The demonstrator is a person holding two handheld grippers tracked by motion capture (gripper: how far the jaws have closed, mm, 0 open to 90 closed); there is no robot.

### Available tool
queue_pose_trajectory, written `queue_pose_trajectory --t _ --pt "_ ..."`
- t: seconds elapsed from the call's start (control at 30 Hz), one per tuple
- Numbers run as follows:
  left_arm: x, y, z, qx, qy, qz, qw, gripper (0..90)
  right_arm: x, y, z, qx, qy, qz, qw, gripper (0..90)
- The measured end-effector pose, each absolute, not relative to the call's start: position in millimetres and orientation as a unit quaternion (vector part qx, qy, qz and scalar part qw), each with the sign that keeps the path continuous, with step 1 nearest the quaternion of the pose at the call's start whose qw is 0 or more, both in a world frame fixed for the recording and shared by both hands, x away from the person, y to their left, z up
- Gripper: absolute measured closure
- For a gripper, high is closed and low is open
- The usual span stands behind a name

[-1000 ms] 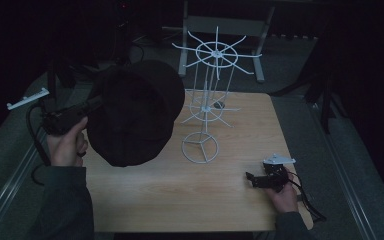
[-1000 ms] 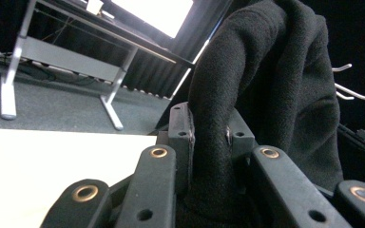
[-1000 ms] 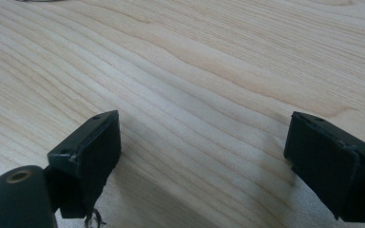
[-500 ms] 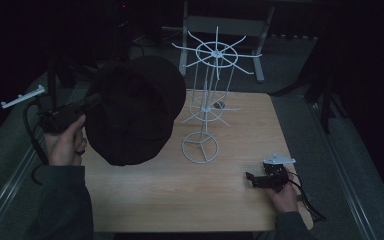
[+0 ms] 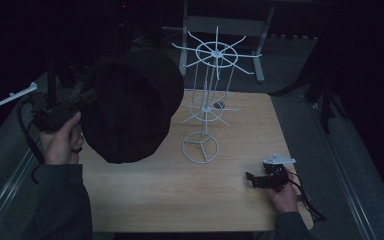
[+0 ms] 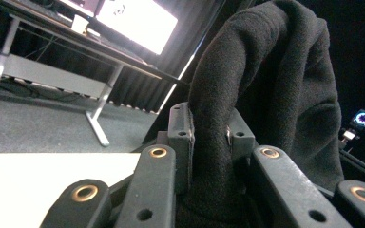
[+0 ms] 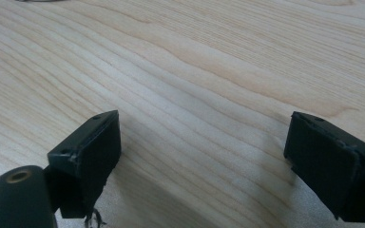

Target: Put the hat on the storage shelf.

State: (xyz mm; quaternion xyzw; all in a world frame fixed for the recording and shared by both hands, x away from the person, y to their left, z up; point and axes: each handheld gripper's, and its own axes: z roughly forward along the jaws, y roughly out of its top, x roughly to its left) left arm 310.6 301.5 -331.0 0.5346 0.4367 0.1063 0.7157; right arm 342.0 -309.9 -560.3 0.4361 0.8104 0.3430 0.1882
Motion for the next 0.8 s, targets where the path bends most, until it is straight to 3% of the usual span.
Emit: queue_pose_trajectory --t 0.8 --pt "319.0 297.3 -315.0 0.513 0.42 0.092 0.743 78.7 342.0 -309.9 -560.2 0.436 0.811 0.343 0.188 11.8"
